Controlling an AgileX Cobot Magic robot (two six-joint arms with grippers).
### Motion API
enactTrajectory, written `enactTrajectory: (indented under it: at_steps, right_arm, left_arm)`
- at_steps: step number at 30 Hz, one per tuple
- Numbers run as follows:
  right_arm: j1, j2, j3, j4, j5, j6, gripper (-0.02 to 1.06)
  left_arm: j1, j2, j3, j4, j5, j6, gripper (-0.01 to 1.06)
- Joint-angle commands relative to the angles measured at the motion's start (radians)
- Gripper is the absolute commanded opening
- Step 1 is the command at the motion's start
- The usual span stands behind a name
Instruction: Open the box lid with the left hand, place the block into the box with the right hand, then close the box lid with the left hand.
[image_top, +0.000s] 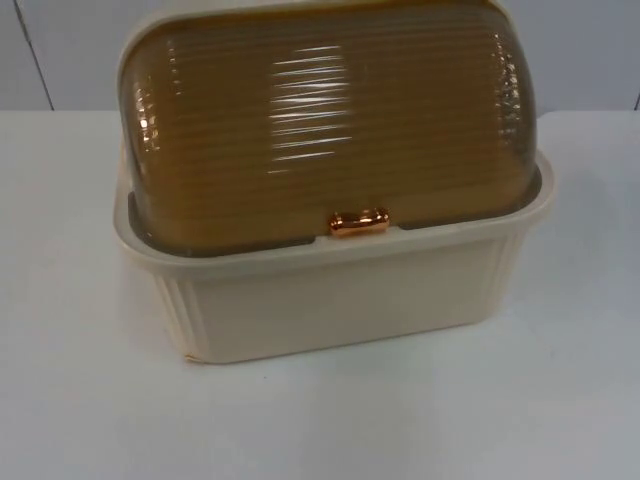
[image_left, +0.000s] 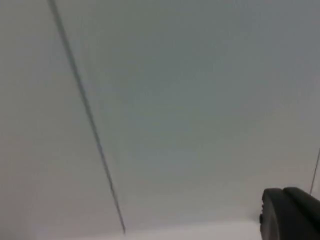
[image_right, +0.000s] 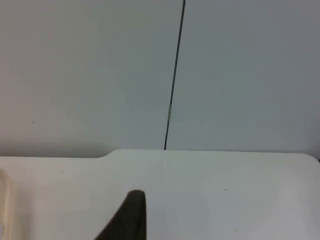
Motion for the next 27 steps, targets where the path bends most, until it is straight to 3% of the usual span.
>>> enactTrajectory:
  at_steps: [1, 8, 18, 19, 20, 21, 23, 24, 25, 27]
  right_arm:
    - [0.005, -0.005, -0.007, 0.005, -0.010, -0.001, 1.05]
    - [0.005, -0.005, -0.007, 0.011, -0.007, -0.001, 1.05]
    - [0.005, -0.005, -0.007, 0.011, -0.005, -0.001, 1.05]
    - [0.005, -0.005, -0.007, 0.011, -0.005, -0.001, 1.05]
    - [0.005, -0.005, -0.007, 0.011, -0.005, -0.001, 1.05]
    - [0.005, -0.005, -0.007, 0.011, -0.005, -0.001, 1.05]
    - [0.005, -0.005, -0.007, 0.011, -0.005, -0.001, 1.05]
    - [0.005, -0.005, -0.007, 0.011, -0.005, -0.001, 1.05]
    - [0.005, -0.005, -0.007, 0.011, -0.005, -0.001, 1.05]
    - [0.005, -0.005, -0.007, 0.011, -0.005, -0.001, 1.05]
  left_arm:
    - [0.031, 0.024, 0.002, -0.026, 0.072, -0.009, 0.00]
    - [0.016, 0.076, 0.002, -0.033, 0.116, -0.009, 0.00]
    - [0.016, 0.077, 0.002, -0.018, 0.094, -0.009, 0.02]
    - [0.016, 0.077, 0.002, -0.018, 0.094, -0.009, 0.08]
    - [0.016, 0.077, 0.002, -0.018, 0.094, -0.009, 0.21]
    - [0.016, 0.077, 0.002, -0.018, 0.094, -0.009, 0.21]
    - [0.016, 0.077, 0.002, -0.027, 0.097, -0.009, 0.65]
    - [0.016, 0.079, 0.002, -0.032, 0.091, -0.041, 0.97]
    - [0.016, 0.079, 0.002, -0.032, 0.088, -0.082, 1.03]
    - [0.016, 0.079, 0.002, -0.030, 0.091, -0.084, 1.03]
